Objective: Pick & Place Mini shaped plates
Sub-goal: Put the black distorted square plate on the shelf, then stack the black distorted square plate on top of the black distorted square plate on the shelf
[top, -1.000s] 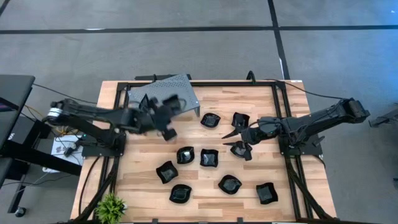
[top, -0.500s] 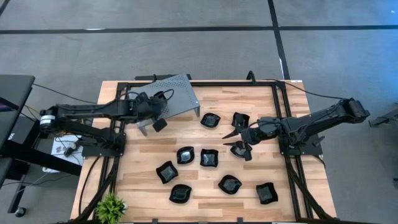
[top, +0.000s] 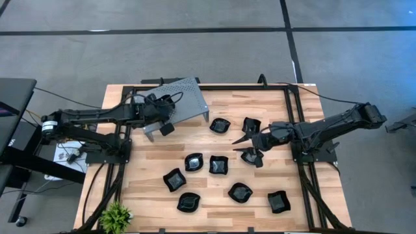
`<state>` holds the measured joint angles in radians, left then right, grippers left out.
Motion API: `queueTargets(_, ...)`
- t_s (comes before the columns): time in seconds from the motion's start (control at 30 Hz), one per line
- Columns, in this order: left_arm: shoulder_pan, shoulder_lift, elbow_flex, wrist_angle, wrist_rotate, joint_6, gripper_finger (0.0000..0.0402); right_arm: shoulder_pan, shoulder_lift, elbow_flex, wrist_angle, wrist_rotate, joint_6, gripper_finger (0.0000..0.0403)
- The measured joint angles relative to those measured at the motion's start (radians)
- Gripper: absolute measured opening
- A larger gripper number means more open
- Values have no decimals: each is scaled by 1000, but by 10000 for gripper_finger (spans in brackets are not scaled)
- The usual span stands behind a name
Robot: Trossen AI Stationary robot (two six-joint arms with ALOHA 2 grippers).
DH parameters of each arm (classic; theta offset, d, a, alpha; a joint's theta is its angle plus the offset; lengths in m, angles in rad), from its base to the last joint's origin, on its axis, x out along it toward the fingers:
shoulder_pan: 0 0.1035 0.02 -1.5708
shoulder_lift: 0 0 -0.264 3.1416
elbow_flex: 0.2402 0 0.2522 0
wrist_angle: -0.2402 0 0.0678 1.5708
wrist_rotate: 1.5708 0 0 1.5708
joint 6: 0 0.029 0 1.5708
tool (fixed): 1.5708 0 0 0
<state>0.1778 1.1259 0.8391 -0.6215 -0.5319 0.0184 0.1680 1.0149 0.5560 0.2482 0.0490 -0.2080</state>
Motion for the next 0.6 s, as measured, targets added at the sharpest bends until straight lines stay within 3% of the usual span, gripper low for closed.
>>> queueTargets(0.1,-24,0,0,36,-6,-57,81,0,0,0,0,0,-1,103)
queueTargets(0.23,-138,0,0,117,28,-105,86,0,0,0,0,0,-4,103)
queueTargets(0.4,-372,5,1,241,58,-242,83,0,0,0,0,0,-4,103)
queueTargets(0.6,-674,109,2,287,79,-583,81,0,0,0,-1,0,-4,103)
